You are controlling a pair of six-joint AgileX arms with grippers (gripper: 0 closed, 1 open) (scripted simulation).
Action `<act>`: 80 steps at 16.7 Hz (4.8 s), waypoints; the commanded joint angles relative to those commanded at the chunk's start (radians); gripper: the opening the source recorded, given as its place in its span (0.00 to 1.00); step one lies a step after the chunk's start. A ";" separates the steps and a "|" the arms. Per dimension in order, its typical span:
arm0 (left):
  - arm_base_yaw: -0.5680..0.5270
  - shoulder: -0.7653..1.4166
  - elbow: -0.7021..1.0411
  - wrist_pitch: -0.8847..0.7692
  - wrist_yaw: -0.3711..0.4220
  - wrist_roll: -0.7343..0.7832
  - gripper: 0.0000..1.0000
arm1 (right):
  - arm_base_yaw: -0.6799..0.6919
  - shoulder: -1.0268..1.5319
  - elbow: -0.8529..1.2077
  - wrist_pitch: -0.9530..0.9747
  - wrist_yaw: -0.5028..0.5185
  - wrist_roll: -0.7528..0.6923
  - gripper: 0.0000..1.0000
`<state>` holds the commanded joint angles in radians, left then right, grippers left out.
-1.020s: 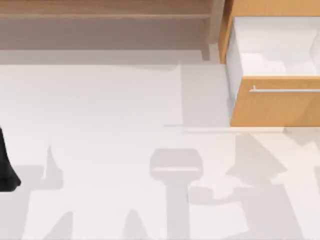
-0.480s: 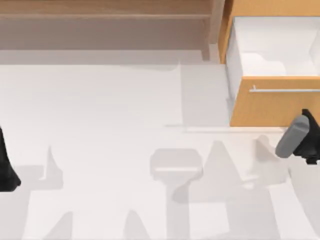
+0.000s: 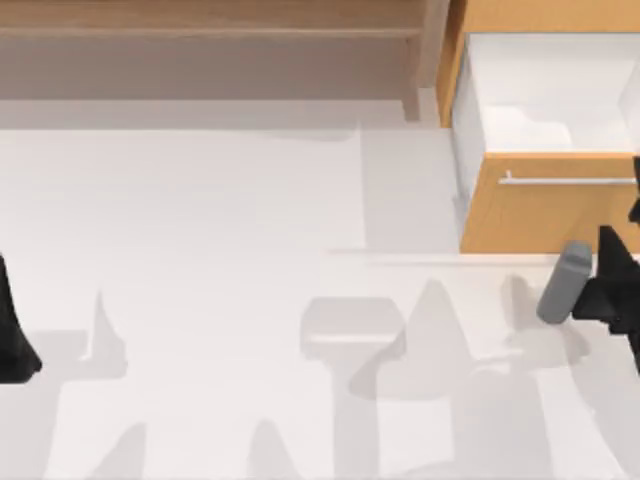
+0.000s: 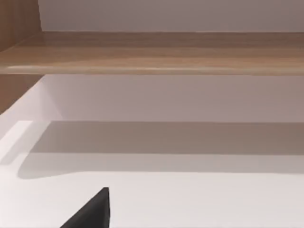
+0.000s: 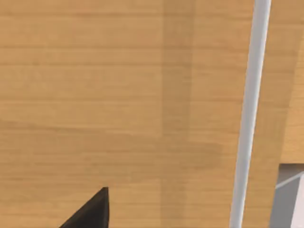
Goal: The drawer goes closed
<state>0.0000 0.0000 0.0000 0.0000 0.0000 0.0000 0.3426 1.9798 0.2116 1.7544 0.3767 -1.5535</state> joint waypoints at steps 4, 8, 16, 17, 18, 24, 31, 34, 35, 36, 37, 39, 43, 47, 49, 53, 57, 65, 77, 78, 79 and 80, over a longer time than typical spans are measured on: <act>0.000 0.000 0.000 0.000 0.000 0.000 1.00 | -0.015 0.005 0.046 -0.032 -0.017 -0.002 1.00; 0.000 0.000 0.000 0.000 0.000 0.000 1.00 | -0.034 0.014 0.097 -0.074 -0.036 -0.002 1.00; 0.000 0.000 0.000 0.000 0.000 0.000 1.00 | -0.034 0.014 0.098 -0.074 -0.036 -0.002 0.62; 0.000 0.000 0.000 0.000 0.000 0.000 1.00 | -0.034 0.014 0.098 -0.074 -0.036 -0.002 0.55; 0.000 0.000 0.000 0.000 0.000 0.000 1.00 | -0.034 0.014 0.098 -0.074 -0.036 -0.002 0.47; 0.000 0.000 0.000 0.000 0.000 0.000 1.00 | -0.034 0.014 0.098 -0.074 -0.036 -0.002 0.02; 0.000 0.000 0.000 0.000 0.000 0.000 1.00 | -0.034 0.014 0.098 -0.074 -0.036 -0.002 0.00; 0.000 0.000 0.000 0.000 0.000 0.000 1.00 | -0.034 0.017 0.099 -0.079 -0.037 0.001 0.00; 0.000 0.000 0.000 0.000 0.000 0.000 1.00 | -0.036 0.019 0.111 -0.085 -0.040 0.001 0.00; 0.000 0.000 0.000 0.000 0.000 0.000 1.00 | -0.041 0.025 0.130 -0.097 -0.045 0.001 0.00; 0.000 0.000 0.000 0.000 0.000 0.000 1.00 | -0.048 0.032 0.154 -0.113 -0.052 0.000 0.00; 0.000 0.000 0.000 0.000 0.000 0.000 1.00 | -0.064 0.050 0.211 -0.153 -0.068 0.000 0.00; 0.000 0.000 0.000 0.000 0.000 0.000 1.00 | -0.096 0.085 0.320 -0.230 -0.098 0.000 0.00; 0.000 0.000 0.000 0.000 0.000 0.000 1.00 | -0.103 0.093 0.345 -0.248 -0.105 0.000 0.00; 0.000 0.000 0.000 0.000 0.000 0.000 1.00 | -0.099 0.090 0.340 -0.248 -0.103 0.003 0.00; 0.000 0.000 0.000 0.000 0.000 0.000 1.00 | -0.107 0.109 0.398 -0.278 -0.113 0.001 0.00; 0.000 0.000 0.000 0.000 0.000 0.000 1.00 | -0.129 0.159 0.517 -0.351 -0.133 0.001 0.00; 0.000 0.000 0.000 0.000 0.000 0.000 1.00 | -0.143 0.193 0.601 -0.407 -0.147 0.004 0.00; 0.000 0.000 0.000 0.000 0.000 0.000 1.00 | -0.176 0.319 0.886 -0.565 -0.179 0.002 0.00; 0.000 0.000 0.000 0.000 0.000 0.000 1.00 | -0.177 0.321 0.892 -0.569 -0.180 0.002 0.00; 0.000 0.000 0.000 0.000 0.000 0.000 1.00 | -0.177 0.321 0.892 -0.569 -0.180 0.002 0.00; 0.000 0.000 0.000 0.000 0.000 0.000 1.00 | -0.177 0.321 0.892 -0.569 -0.180 0.002 0.00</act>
<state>0.0000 0.0000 0.0000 0.0000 0.0000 0.0000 0.1653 2.3012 1.1037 1.1855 0.1967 -1.5514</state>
